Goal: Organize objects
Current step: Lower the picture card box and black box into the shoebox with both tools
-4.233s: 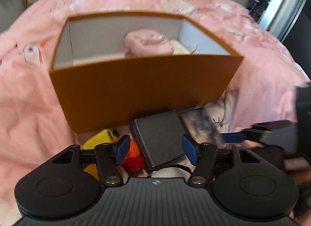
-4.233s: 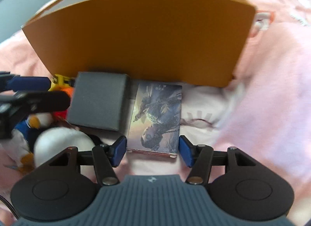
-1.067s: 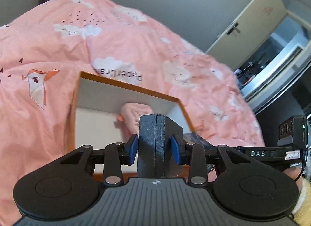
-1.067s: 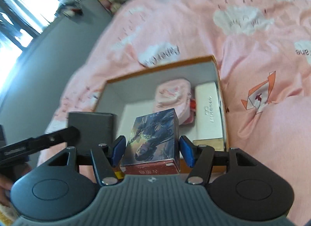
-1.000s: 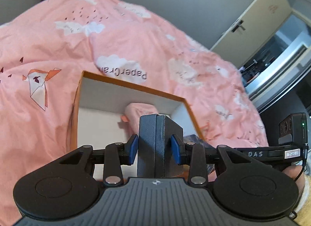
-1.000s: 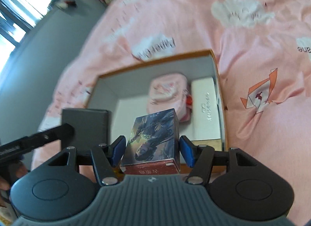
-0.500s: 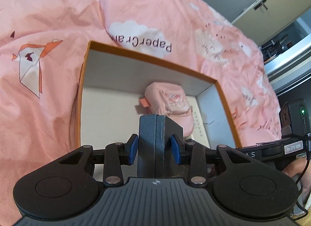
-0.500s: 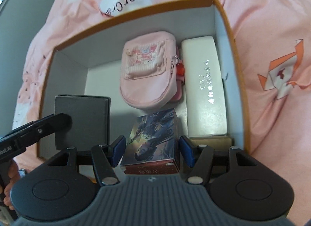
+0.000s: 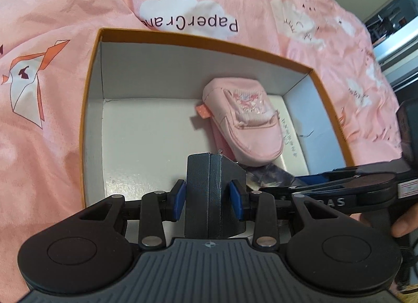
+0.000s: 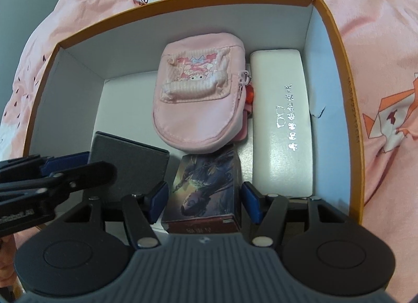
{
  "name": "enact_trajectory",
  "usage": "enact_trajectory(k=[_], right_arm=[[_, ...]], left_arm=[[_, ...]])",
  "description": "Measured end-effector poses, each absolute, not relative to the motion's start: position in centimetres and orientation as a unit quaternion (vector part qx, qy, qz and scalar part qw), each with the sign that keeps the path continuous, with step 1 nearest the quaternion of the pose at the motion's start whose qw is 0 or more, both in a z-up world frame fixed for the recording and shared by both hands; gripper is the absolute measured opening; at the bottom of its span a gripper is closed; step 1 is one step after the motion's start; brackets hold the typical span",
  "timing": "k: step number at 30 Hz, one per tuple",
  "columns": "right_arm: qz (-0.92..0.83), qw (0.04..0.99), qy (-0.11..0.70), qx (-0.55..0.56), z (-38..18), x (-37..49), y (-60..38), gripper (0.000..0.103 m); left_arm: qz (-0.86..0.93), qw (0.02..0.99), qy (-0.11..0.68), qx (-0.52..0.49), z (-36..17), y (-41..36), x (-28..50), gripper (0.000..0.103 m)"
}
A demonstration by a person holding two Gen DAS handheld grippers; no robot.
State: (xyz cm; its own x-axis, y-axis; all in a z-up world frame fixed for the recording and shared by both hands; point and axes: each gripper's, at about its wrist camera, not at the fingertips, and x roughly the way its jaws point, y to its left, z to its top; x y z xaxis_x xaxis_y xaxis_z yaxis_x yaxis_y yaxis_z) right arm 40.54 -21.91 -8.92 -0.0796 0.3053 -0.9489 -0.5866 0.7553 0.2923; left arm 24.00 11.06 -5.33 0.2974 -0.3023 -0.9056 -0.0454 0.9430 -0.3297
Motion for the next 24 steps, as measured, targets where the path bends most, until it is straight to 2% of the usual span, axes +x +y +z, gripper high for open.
enact_trajectory(k=[7, 11, 24], right_arm=[[0.344, 0.668, 0.651, -0.108, -8.1, 40.6, -22.3, 0.062], [0.347, 0.674, 0.642, -0.114, -7.4, 40.7, -22.7, 0.049], [0.368, 0.705, 0.595, -0.117, -5.9, 40.5, -24.6, 0.049]], left_arm=[[-0.072, 0.782, 0.600, -0.149, -6.0, 10.7, 24.3, 0.041], [-0.067, 0.779, 0.607, -0.144, -6.4, 10.5, 24.4, 0.041], [-0.044, 0.767, 0.606, -0.207, -7.7, 9.7, 24.3, 0.041]])
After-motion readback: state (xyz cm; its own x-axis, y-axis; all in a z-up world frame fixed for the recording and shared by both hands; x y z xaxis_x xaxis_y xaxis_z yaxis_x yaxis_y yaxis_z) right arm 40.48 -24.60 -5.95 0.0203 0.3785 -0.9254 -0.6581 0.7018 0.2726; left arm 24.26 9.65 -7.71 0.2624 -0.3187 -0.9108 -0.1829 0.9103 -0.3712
